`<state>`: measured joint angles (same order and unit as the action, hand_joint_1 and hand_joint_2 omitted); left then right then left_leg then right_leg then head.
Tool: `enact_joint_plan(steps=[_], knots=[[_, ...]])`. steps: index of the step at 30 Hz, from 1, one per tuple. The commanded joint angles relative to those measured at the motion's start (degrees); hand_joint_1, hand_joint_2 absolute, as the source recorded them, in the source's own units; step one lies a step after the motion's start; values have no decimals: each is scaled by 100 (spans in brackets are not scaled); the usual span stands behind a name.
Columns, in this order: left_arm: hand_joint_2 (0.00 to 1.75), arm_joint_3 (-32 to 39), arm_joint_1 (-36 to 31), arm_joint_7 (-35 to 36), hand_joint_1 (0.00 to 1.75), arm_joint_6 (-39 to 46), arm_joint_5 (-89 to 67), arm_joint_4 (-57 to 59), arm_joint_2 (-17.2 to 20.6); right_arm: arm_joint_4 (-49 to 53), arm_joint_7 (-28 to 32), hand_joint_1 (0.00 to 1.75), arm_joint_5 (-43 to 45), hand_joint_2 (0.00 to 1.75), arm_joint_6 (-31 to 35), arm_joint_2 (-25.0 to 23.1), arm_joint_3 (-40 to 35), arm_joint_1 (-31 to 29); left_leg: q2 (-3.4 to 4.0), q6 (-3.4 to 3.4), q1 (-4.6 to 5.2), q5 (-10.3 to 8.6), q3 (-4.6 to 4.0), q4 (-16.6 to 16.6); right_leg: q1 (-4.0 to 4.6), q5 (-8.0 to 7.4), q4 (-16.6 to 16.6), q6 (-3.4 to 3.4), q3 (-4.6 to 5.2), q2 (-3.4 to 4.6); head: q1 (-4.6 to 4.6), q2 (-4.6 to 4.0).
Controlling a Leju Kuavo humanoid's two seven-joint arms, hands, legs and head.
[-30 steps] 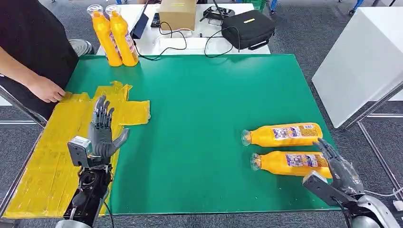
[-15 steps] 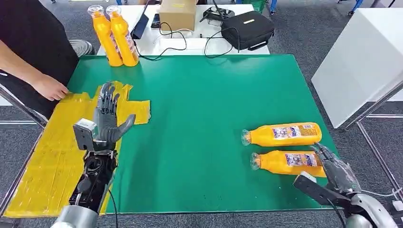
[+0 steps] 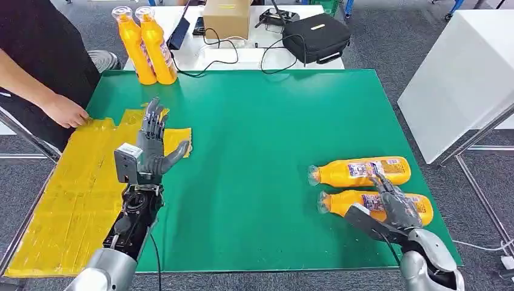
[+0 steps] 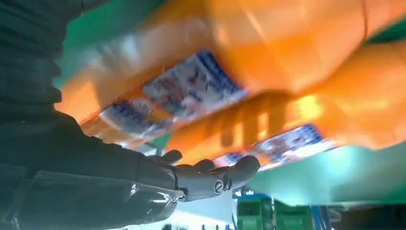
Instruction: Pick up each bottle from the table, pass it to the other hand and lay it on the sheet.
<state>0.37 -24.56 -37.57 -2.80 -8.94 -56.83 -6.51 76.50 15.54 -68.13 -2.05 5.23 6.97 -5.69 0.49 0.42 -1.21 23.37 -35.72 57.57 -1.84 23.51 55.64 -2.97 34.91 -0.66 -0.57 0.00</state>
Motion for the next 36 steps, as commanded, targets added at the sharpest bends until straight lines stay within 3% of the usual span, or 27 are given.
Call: enact_joint_plan(steps=[1,10,15,20,29,36], knots=[[175,-34,-504,253,0,-43,-6,443,-96,-800,-118,0,-112,175,-264,-320,9,-624,10,6,-3,11,16,6,6,3,2,18,-14,18,-4,0],[175,-59,-590,297,0,-1,-30,573,-189,-665,-181,0,-488,175,-435,-468,328,-94,-17,4,-7,11,29,3,9,11,-4,22,-33,-8,-2,0],[175,-105,-542,231,0,79,-44,665,-168,48,-34,0,-544,175,-538,-590,573,470,-25,3,-4,5,22,-3,6,10,-7,16,-25,-19,0,0],[175,-79,-249,231,0,118,-39,338,-170,1438,275,0,-444,175,-936,-705,1011,1381,-38,3,0,6,26,-5,1,16,-6,13,-31,-33,-2,0],[175,-103,-291,232,0,95,-52,352,-218,1706,272,0,-628,175,-1062,-958,1306,1556,-29,3,-3,18,33,3,6,20,-1,25,-40,-24,0,0],[175,-139,-557,251,0,100,-58,646,-275,1068,338,0,-1059,175,-955,-1050,1869,1321,-22,1,-3,6,16,-1,4,5,-8,9,-20,-22,0,0]])
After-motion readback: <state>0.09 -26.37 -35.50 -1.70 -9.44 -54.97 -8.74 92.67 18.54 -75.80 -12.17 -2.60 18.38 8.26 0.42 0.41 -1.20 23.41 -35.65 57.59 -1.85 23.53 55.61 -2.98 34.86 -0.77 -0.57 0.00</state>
